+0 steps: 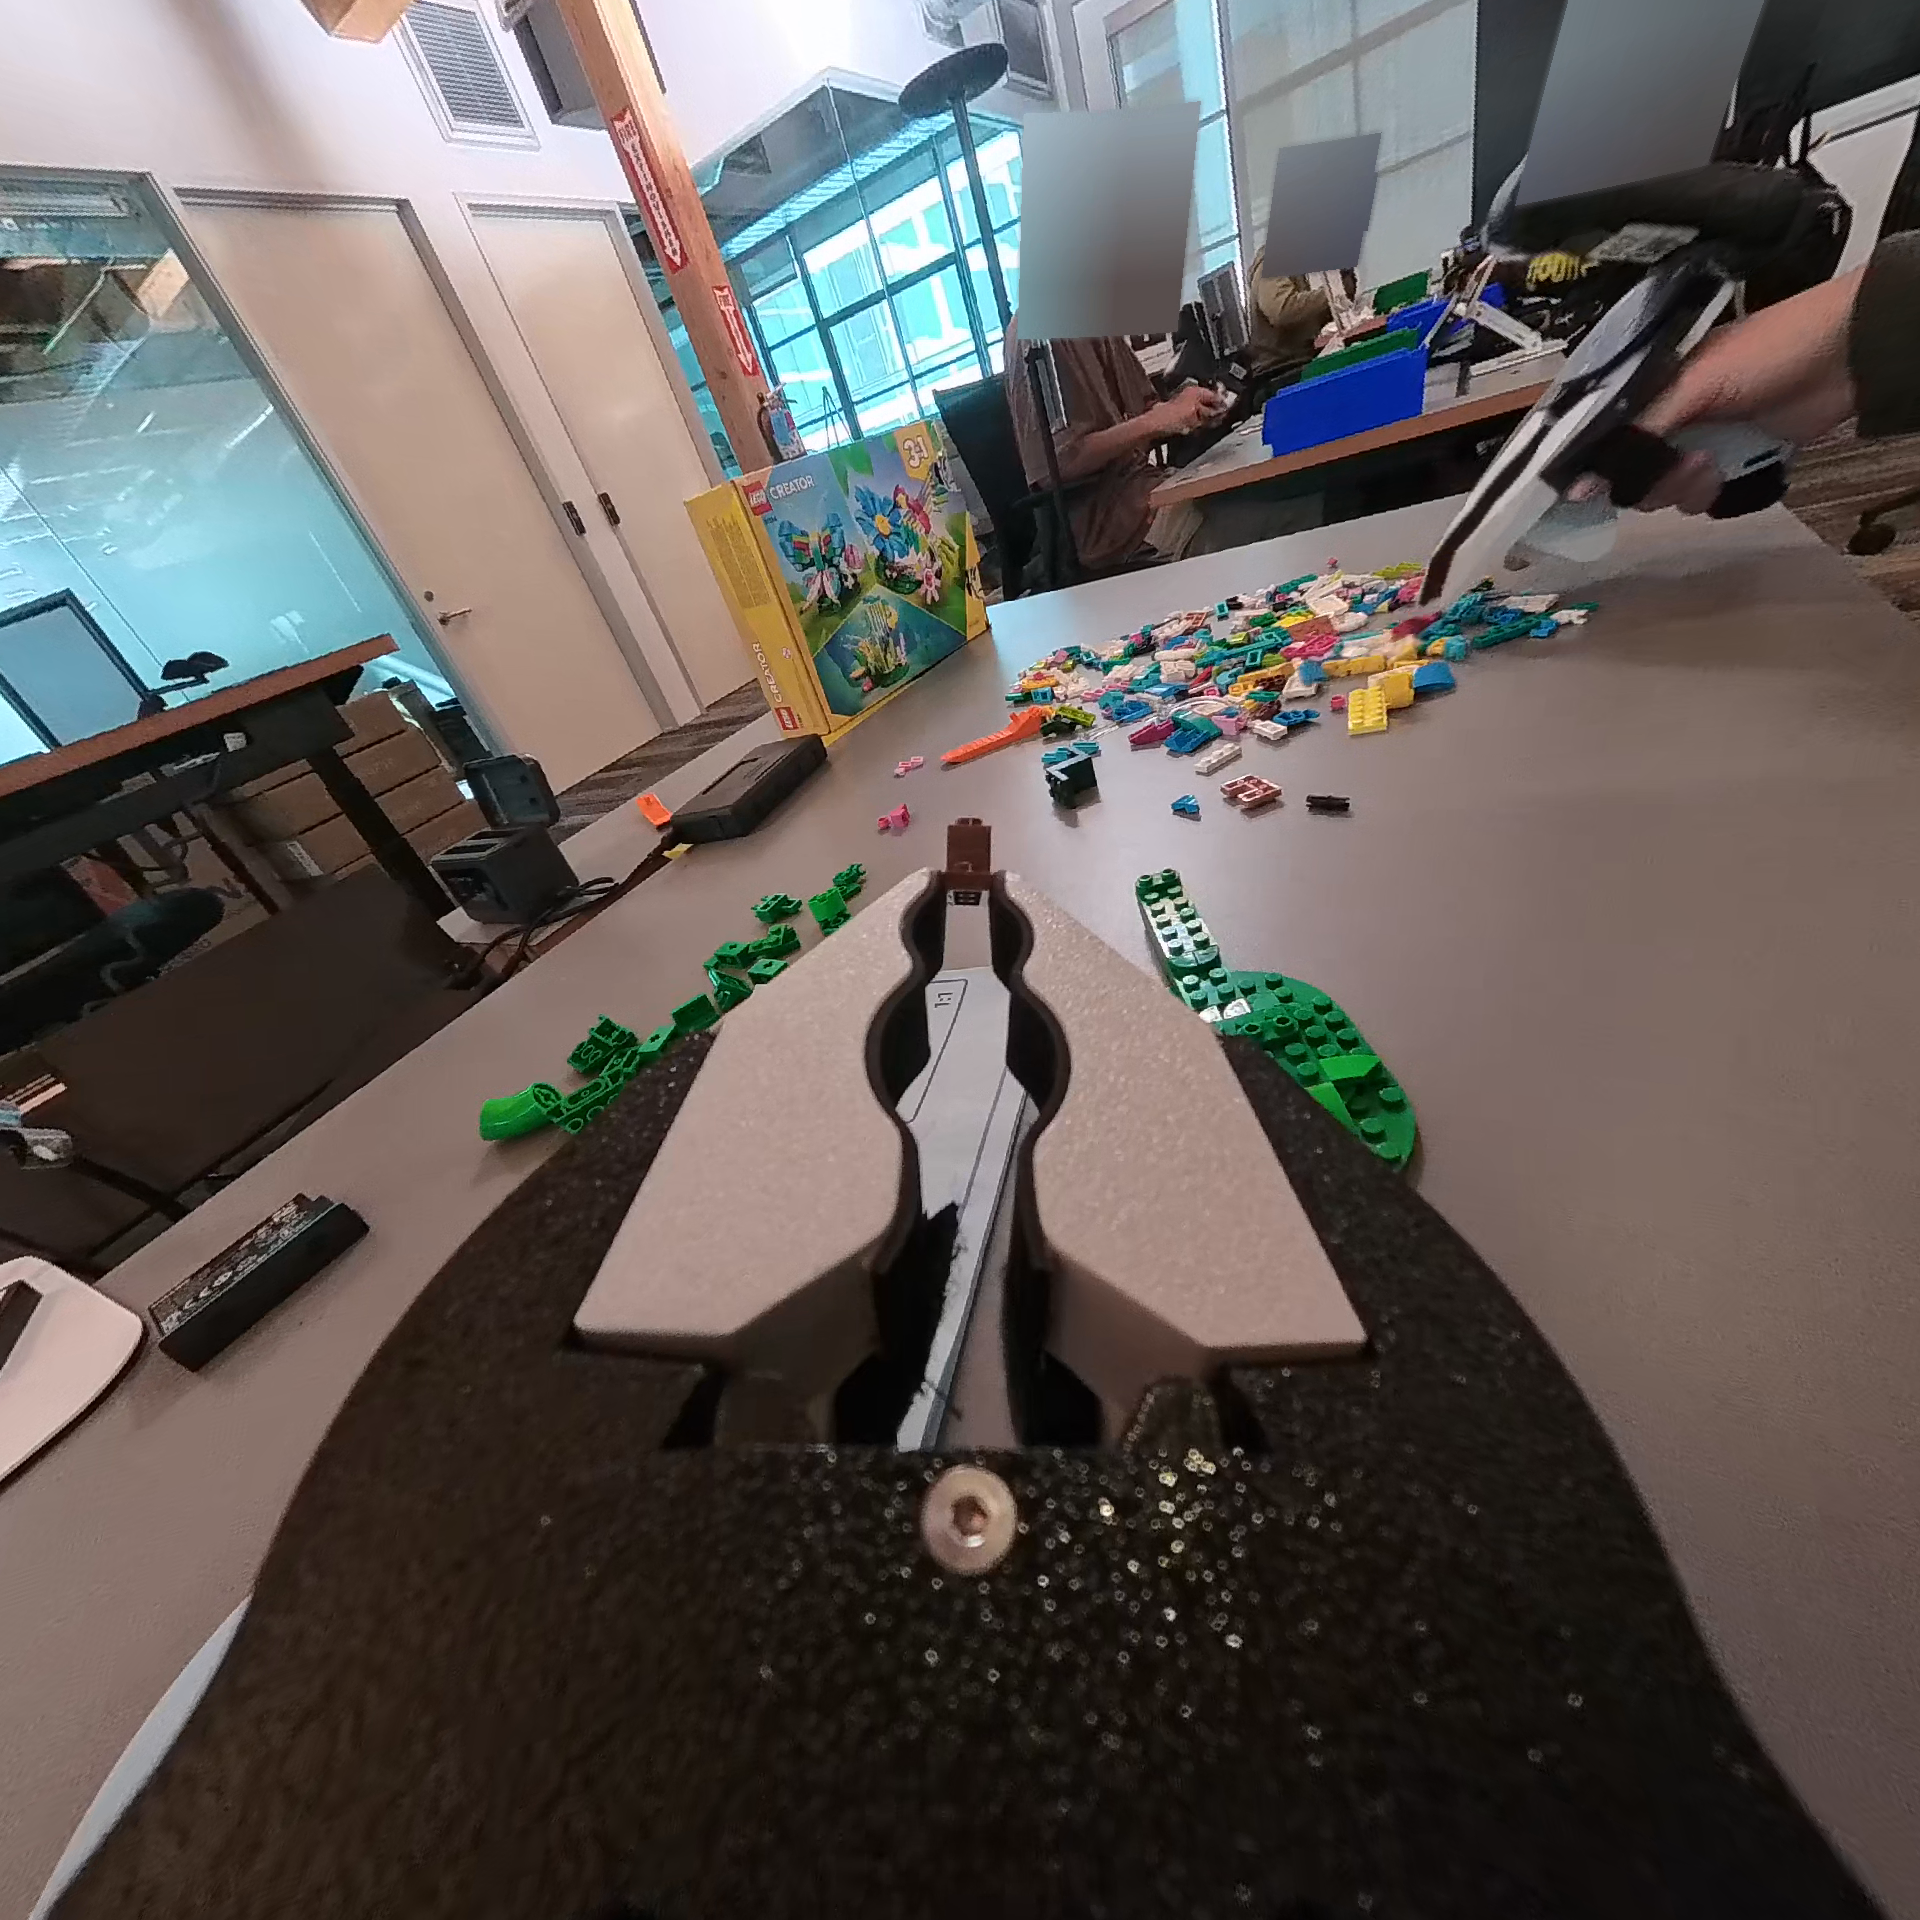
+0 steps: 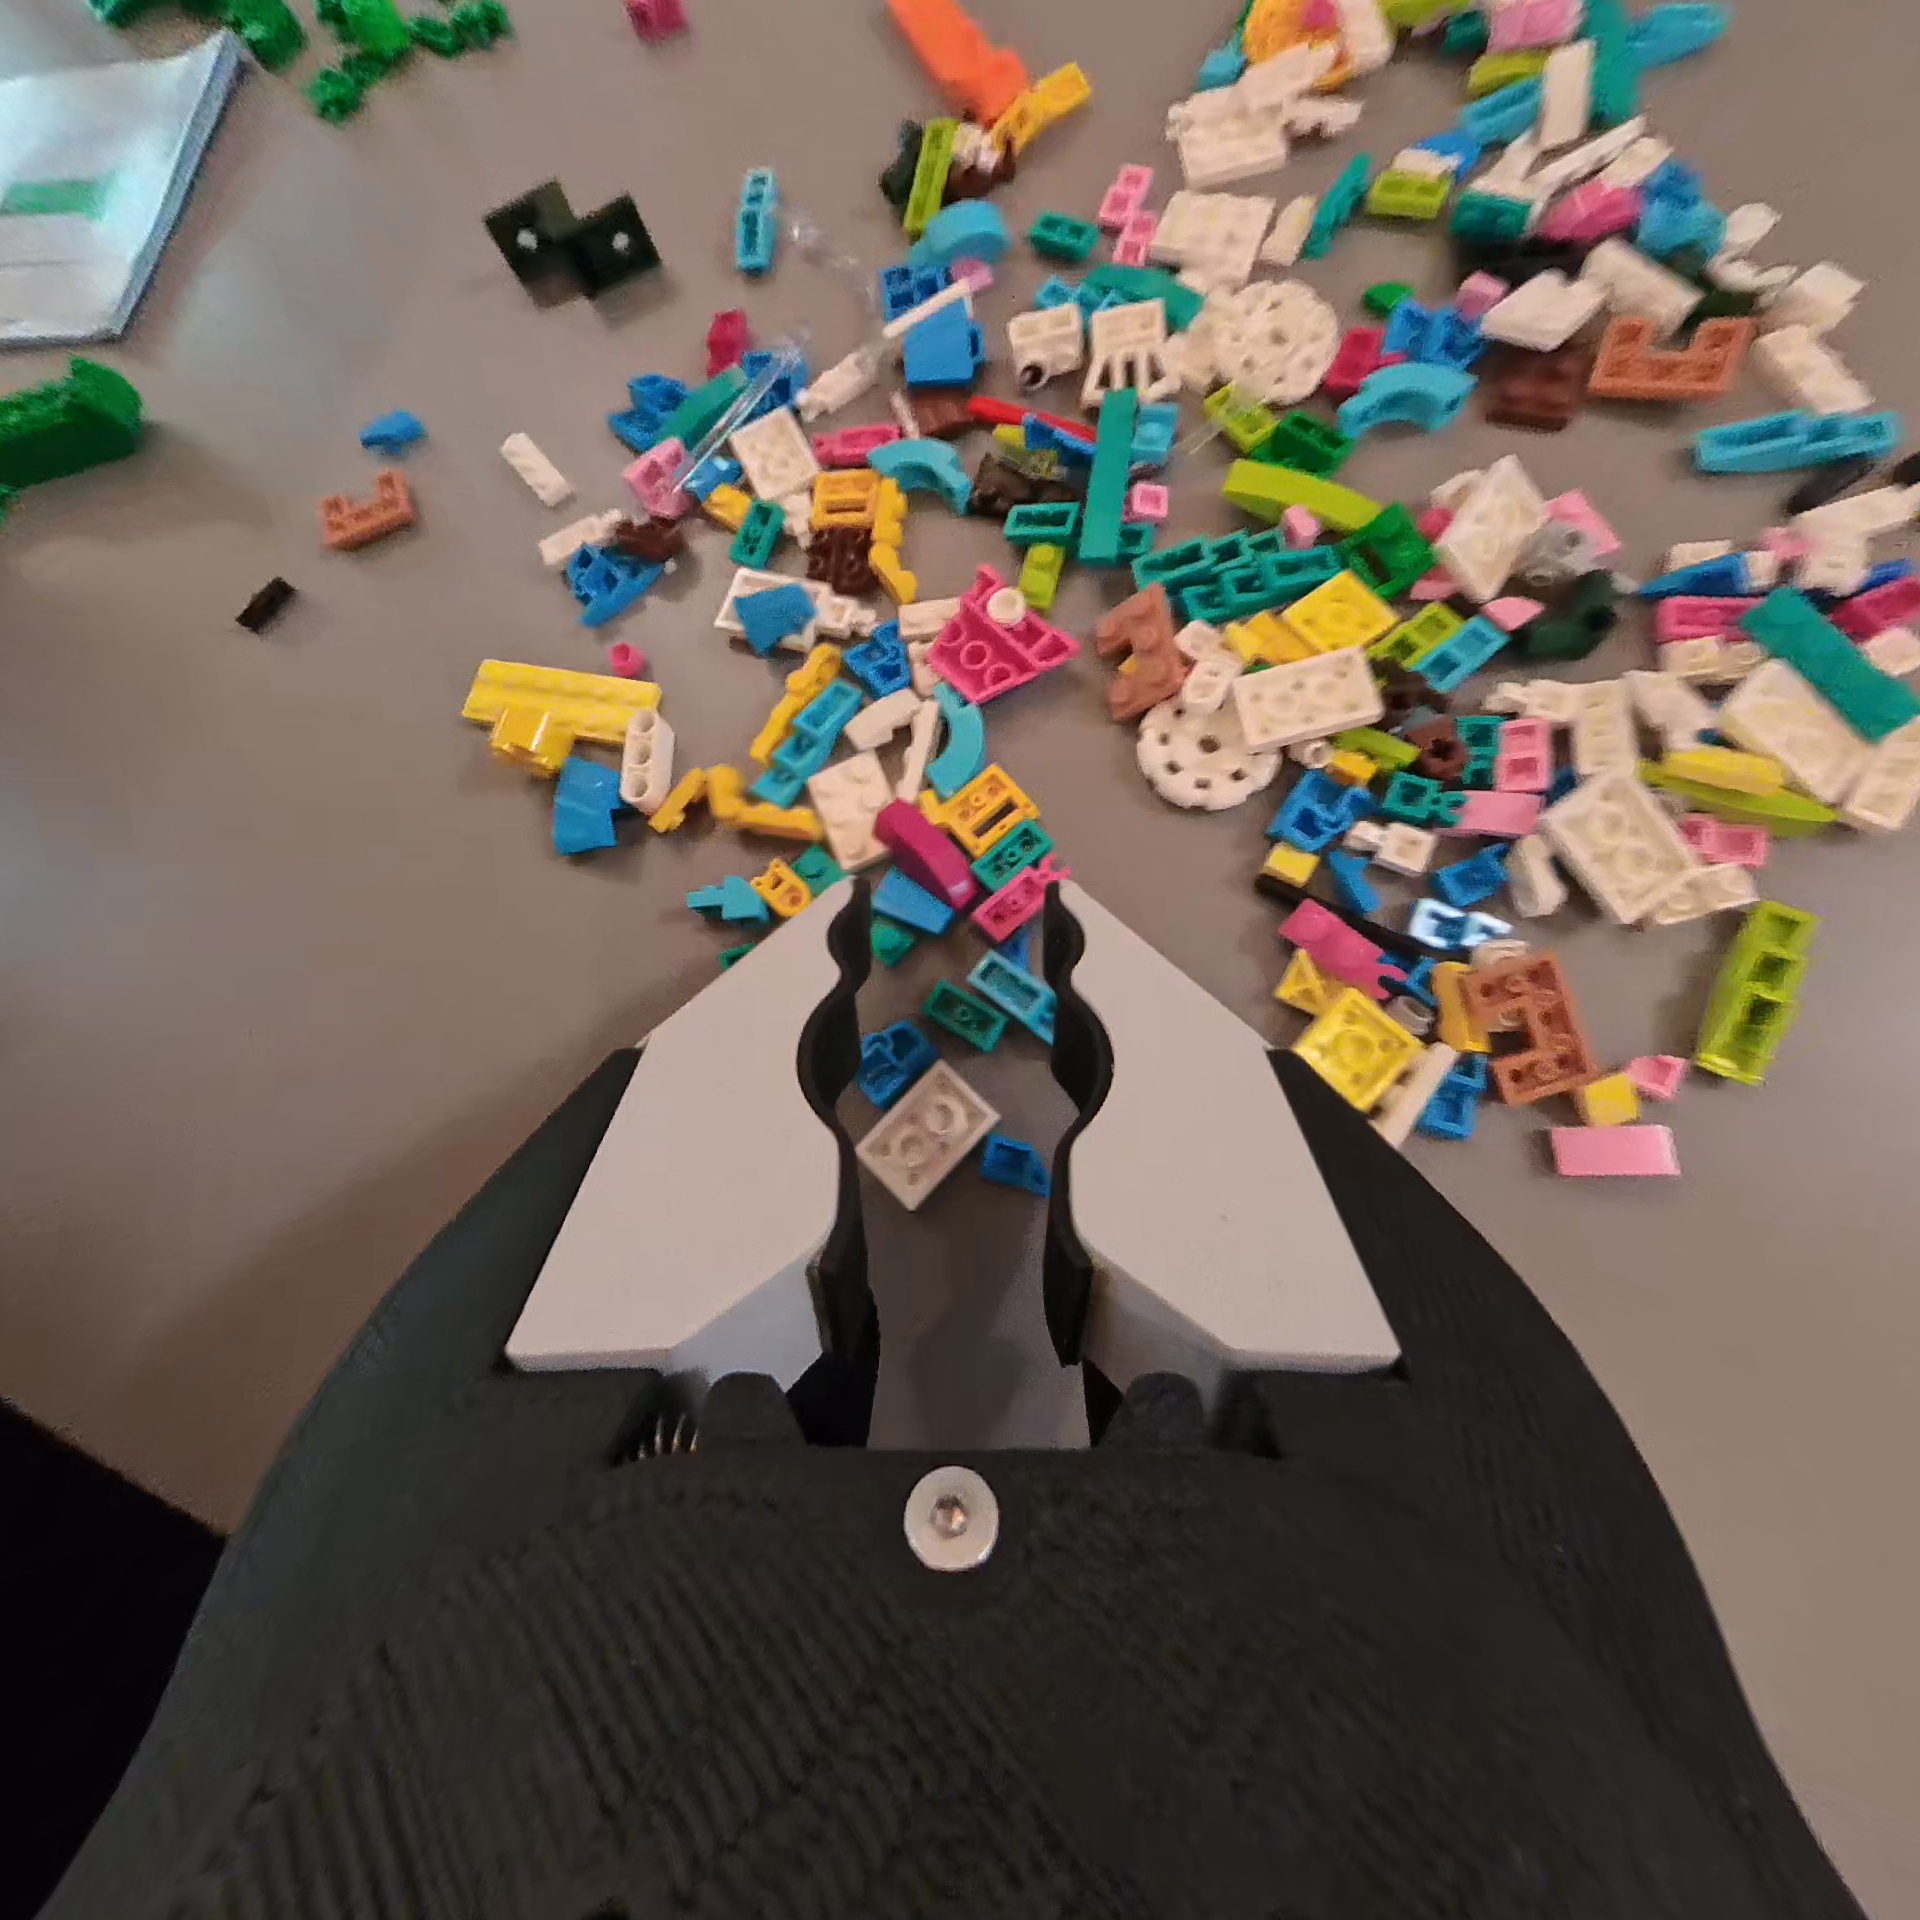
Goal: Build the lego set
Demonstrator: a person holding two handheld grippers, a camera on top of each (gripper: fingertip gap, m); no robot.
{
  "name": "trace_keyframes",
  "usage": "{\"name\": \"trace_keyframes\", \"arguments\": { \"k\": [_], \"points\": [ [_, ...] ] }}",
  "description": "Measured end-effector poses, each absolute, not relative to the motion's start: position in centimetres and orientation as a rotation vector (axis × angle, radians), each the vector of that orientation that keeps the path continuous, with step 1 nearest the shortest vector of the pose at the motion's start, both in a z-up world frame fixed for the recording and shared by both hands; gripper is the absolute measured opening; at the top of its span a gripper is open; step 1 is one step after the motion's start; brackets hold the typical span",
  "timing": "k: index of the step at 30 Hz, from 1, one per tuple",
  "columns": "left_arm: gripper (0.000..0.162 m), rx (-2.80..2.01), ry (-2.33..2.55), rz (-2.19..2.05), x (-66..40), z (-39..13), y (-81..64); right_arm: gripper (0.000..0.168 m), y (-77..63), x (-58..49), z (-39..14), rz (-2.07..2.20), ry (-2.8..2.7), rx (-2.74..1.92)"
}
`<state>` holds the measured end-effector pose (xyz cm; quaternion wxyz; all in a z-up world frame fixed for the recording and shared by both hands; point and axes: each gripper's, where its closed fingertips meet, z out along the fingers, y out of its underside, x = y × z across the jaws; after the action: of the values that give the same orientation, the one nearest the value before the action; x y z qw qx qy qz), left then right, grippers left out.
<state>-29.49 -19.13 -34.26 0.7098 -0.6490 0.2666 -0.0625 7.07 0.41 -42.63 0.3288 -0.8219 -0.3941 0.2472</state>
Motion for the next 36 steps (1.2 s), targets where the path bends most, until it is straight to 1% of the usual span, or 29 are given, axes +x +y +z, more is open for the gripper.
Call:
{"name": "trace_keyframes", "arguments": {
  "k": [5,8,13,18,22,24,28,30,36],
  "points": [
    [0.006,-1.44,0.591,-0.143,-29.5,-34.3,-19.1,0.026,4.6,11.6,-41.3,0.403,-0.757,-2.107],
    [0.006,-1.441,0.595,-0.143,-29.5,-34.3,-19.1,0.03,5.9,13.5,-41.2,0.316,-0.673,-2.092],
    [0.006,-1.445,0.601,-0.144,-29.4,-34.4,-19.1,0.035,6.1,10.0,-41.8,0.474,-0.758,-2.096],
    [0.006,-1.444,0.604,-0.139,-29.3,-34.4,-19.1,0.034,7.4,7.8,-42.9,0.455,-0.828,-2.123],
    [0.006,-1.446,0.609,-0.136,-29.3,-34.4,-19.1,0.037,5.3,4.4,-42.9,0.671,-0.966,-2.111],
    [0.006,-1.446,0.614,-0.136,-29.2,-34.5,-19.1,0.036,4.7,3.9,-42.6,0.706,-1.012,-2.088],
    [0.006,-1.445,0.619,-0.136,-29.2,-34.5,-19.2,0.029,6.6,6.4,-40.6,0.593,-0.873,-2.024],
    [0.006,-1.445,0.62,-0.137,-29.1,-34.5,-19.2,0.028,7.7,8.7,-39.9,0.5,-0.776,-2.021],
    [0.006,-1.446,0.624,-0.136,-29.1,-34.5,-19.2,0.029,7.4,13.2,-40.4,0.388,-0.664,-2.082]
  ]
}}
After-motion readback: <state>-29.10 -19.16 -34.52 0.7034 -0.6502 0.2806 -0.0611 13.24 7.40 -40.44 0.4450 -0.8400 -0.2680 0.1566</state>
